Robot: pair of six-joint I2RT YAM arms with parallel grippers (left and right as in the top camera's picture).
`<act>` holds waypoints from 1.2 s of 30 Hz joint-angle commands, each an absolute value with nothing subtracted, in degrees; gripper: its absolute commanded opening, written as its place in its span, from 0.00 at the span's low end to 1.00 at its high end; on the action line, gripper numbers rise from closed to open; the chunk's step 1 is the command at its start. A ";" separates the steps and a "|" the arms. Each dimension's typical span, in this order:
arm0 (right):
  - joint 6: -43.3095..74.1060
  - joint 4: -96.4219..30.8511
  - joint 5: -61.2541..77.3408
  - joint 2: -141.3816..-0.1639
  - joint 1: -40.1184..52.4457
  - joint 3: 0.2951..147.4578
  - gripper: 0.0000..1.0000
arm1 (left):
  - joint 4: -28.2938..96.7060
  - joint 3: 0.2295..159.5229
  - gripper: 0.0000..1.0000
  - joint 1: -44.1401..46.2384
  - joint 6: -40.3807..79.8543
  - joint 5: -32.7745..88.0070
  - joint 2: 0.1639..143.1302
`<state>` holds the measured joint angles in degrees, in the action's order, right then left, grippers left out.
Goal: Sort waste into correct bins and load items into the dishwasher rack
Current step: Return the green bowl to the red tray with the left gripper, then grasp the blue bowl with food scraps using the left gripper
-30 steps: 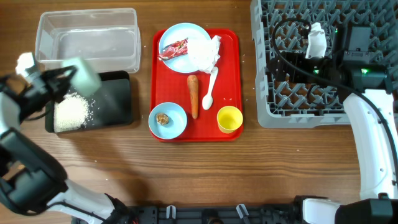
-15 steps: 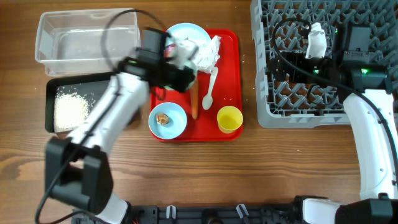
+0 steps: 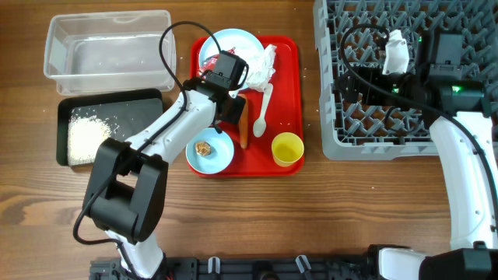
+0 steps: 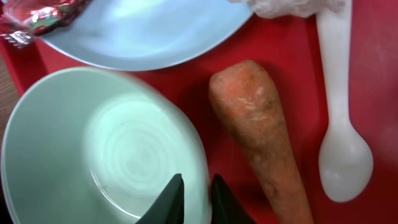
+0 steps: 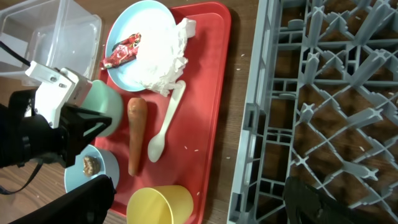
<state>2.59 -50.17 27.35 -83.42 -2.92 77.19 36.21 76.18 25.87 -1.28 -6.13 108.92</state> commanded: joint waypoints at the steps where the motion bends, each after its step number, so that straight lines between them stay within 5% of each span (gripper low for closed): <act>1: 3.05 -50.22 26.59 -84.18 -2.59 78.30 0.90 | 36.36 76.84 0.33 25.82 -0.36 -4.73 109.86; 5: 2.96 -50.11 26.57 -84.18 -2.59 78.30 0.91 | 46.11 83.22 0.64 25.89 -0.34 -1.80 107.37; 9: 2.98 -50.00 26.57 -84.18 -2.59 78.30 0.91 | 55.27 88.01 0.75 25.89 0.54 4.08 105.69; 20: 3.01 -50.02 26.59 -84.18 -2.57 78.30 0.91 | 61.67 77.21 0.56 28.27 8.01 11.99 106.83; 32: 3.05 -50.19 26.59 -84.18 -2.59 78.30 0.91 | 49.82 68.62 0.05 28.93 11.22 10.17 106.85; 36: 3.03 -50.15 26.57 -84.18 -2.57 78.30 0.91 | 49.54 68.88 0.04 28.93 11.40 10.92 106.80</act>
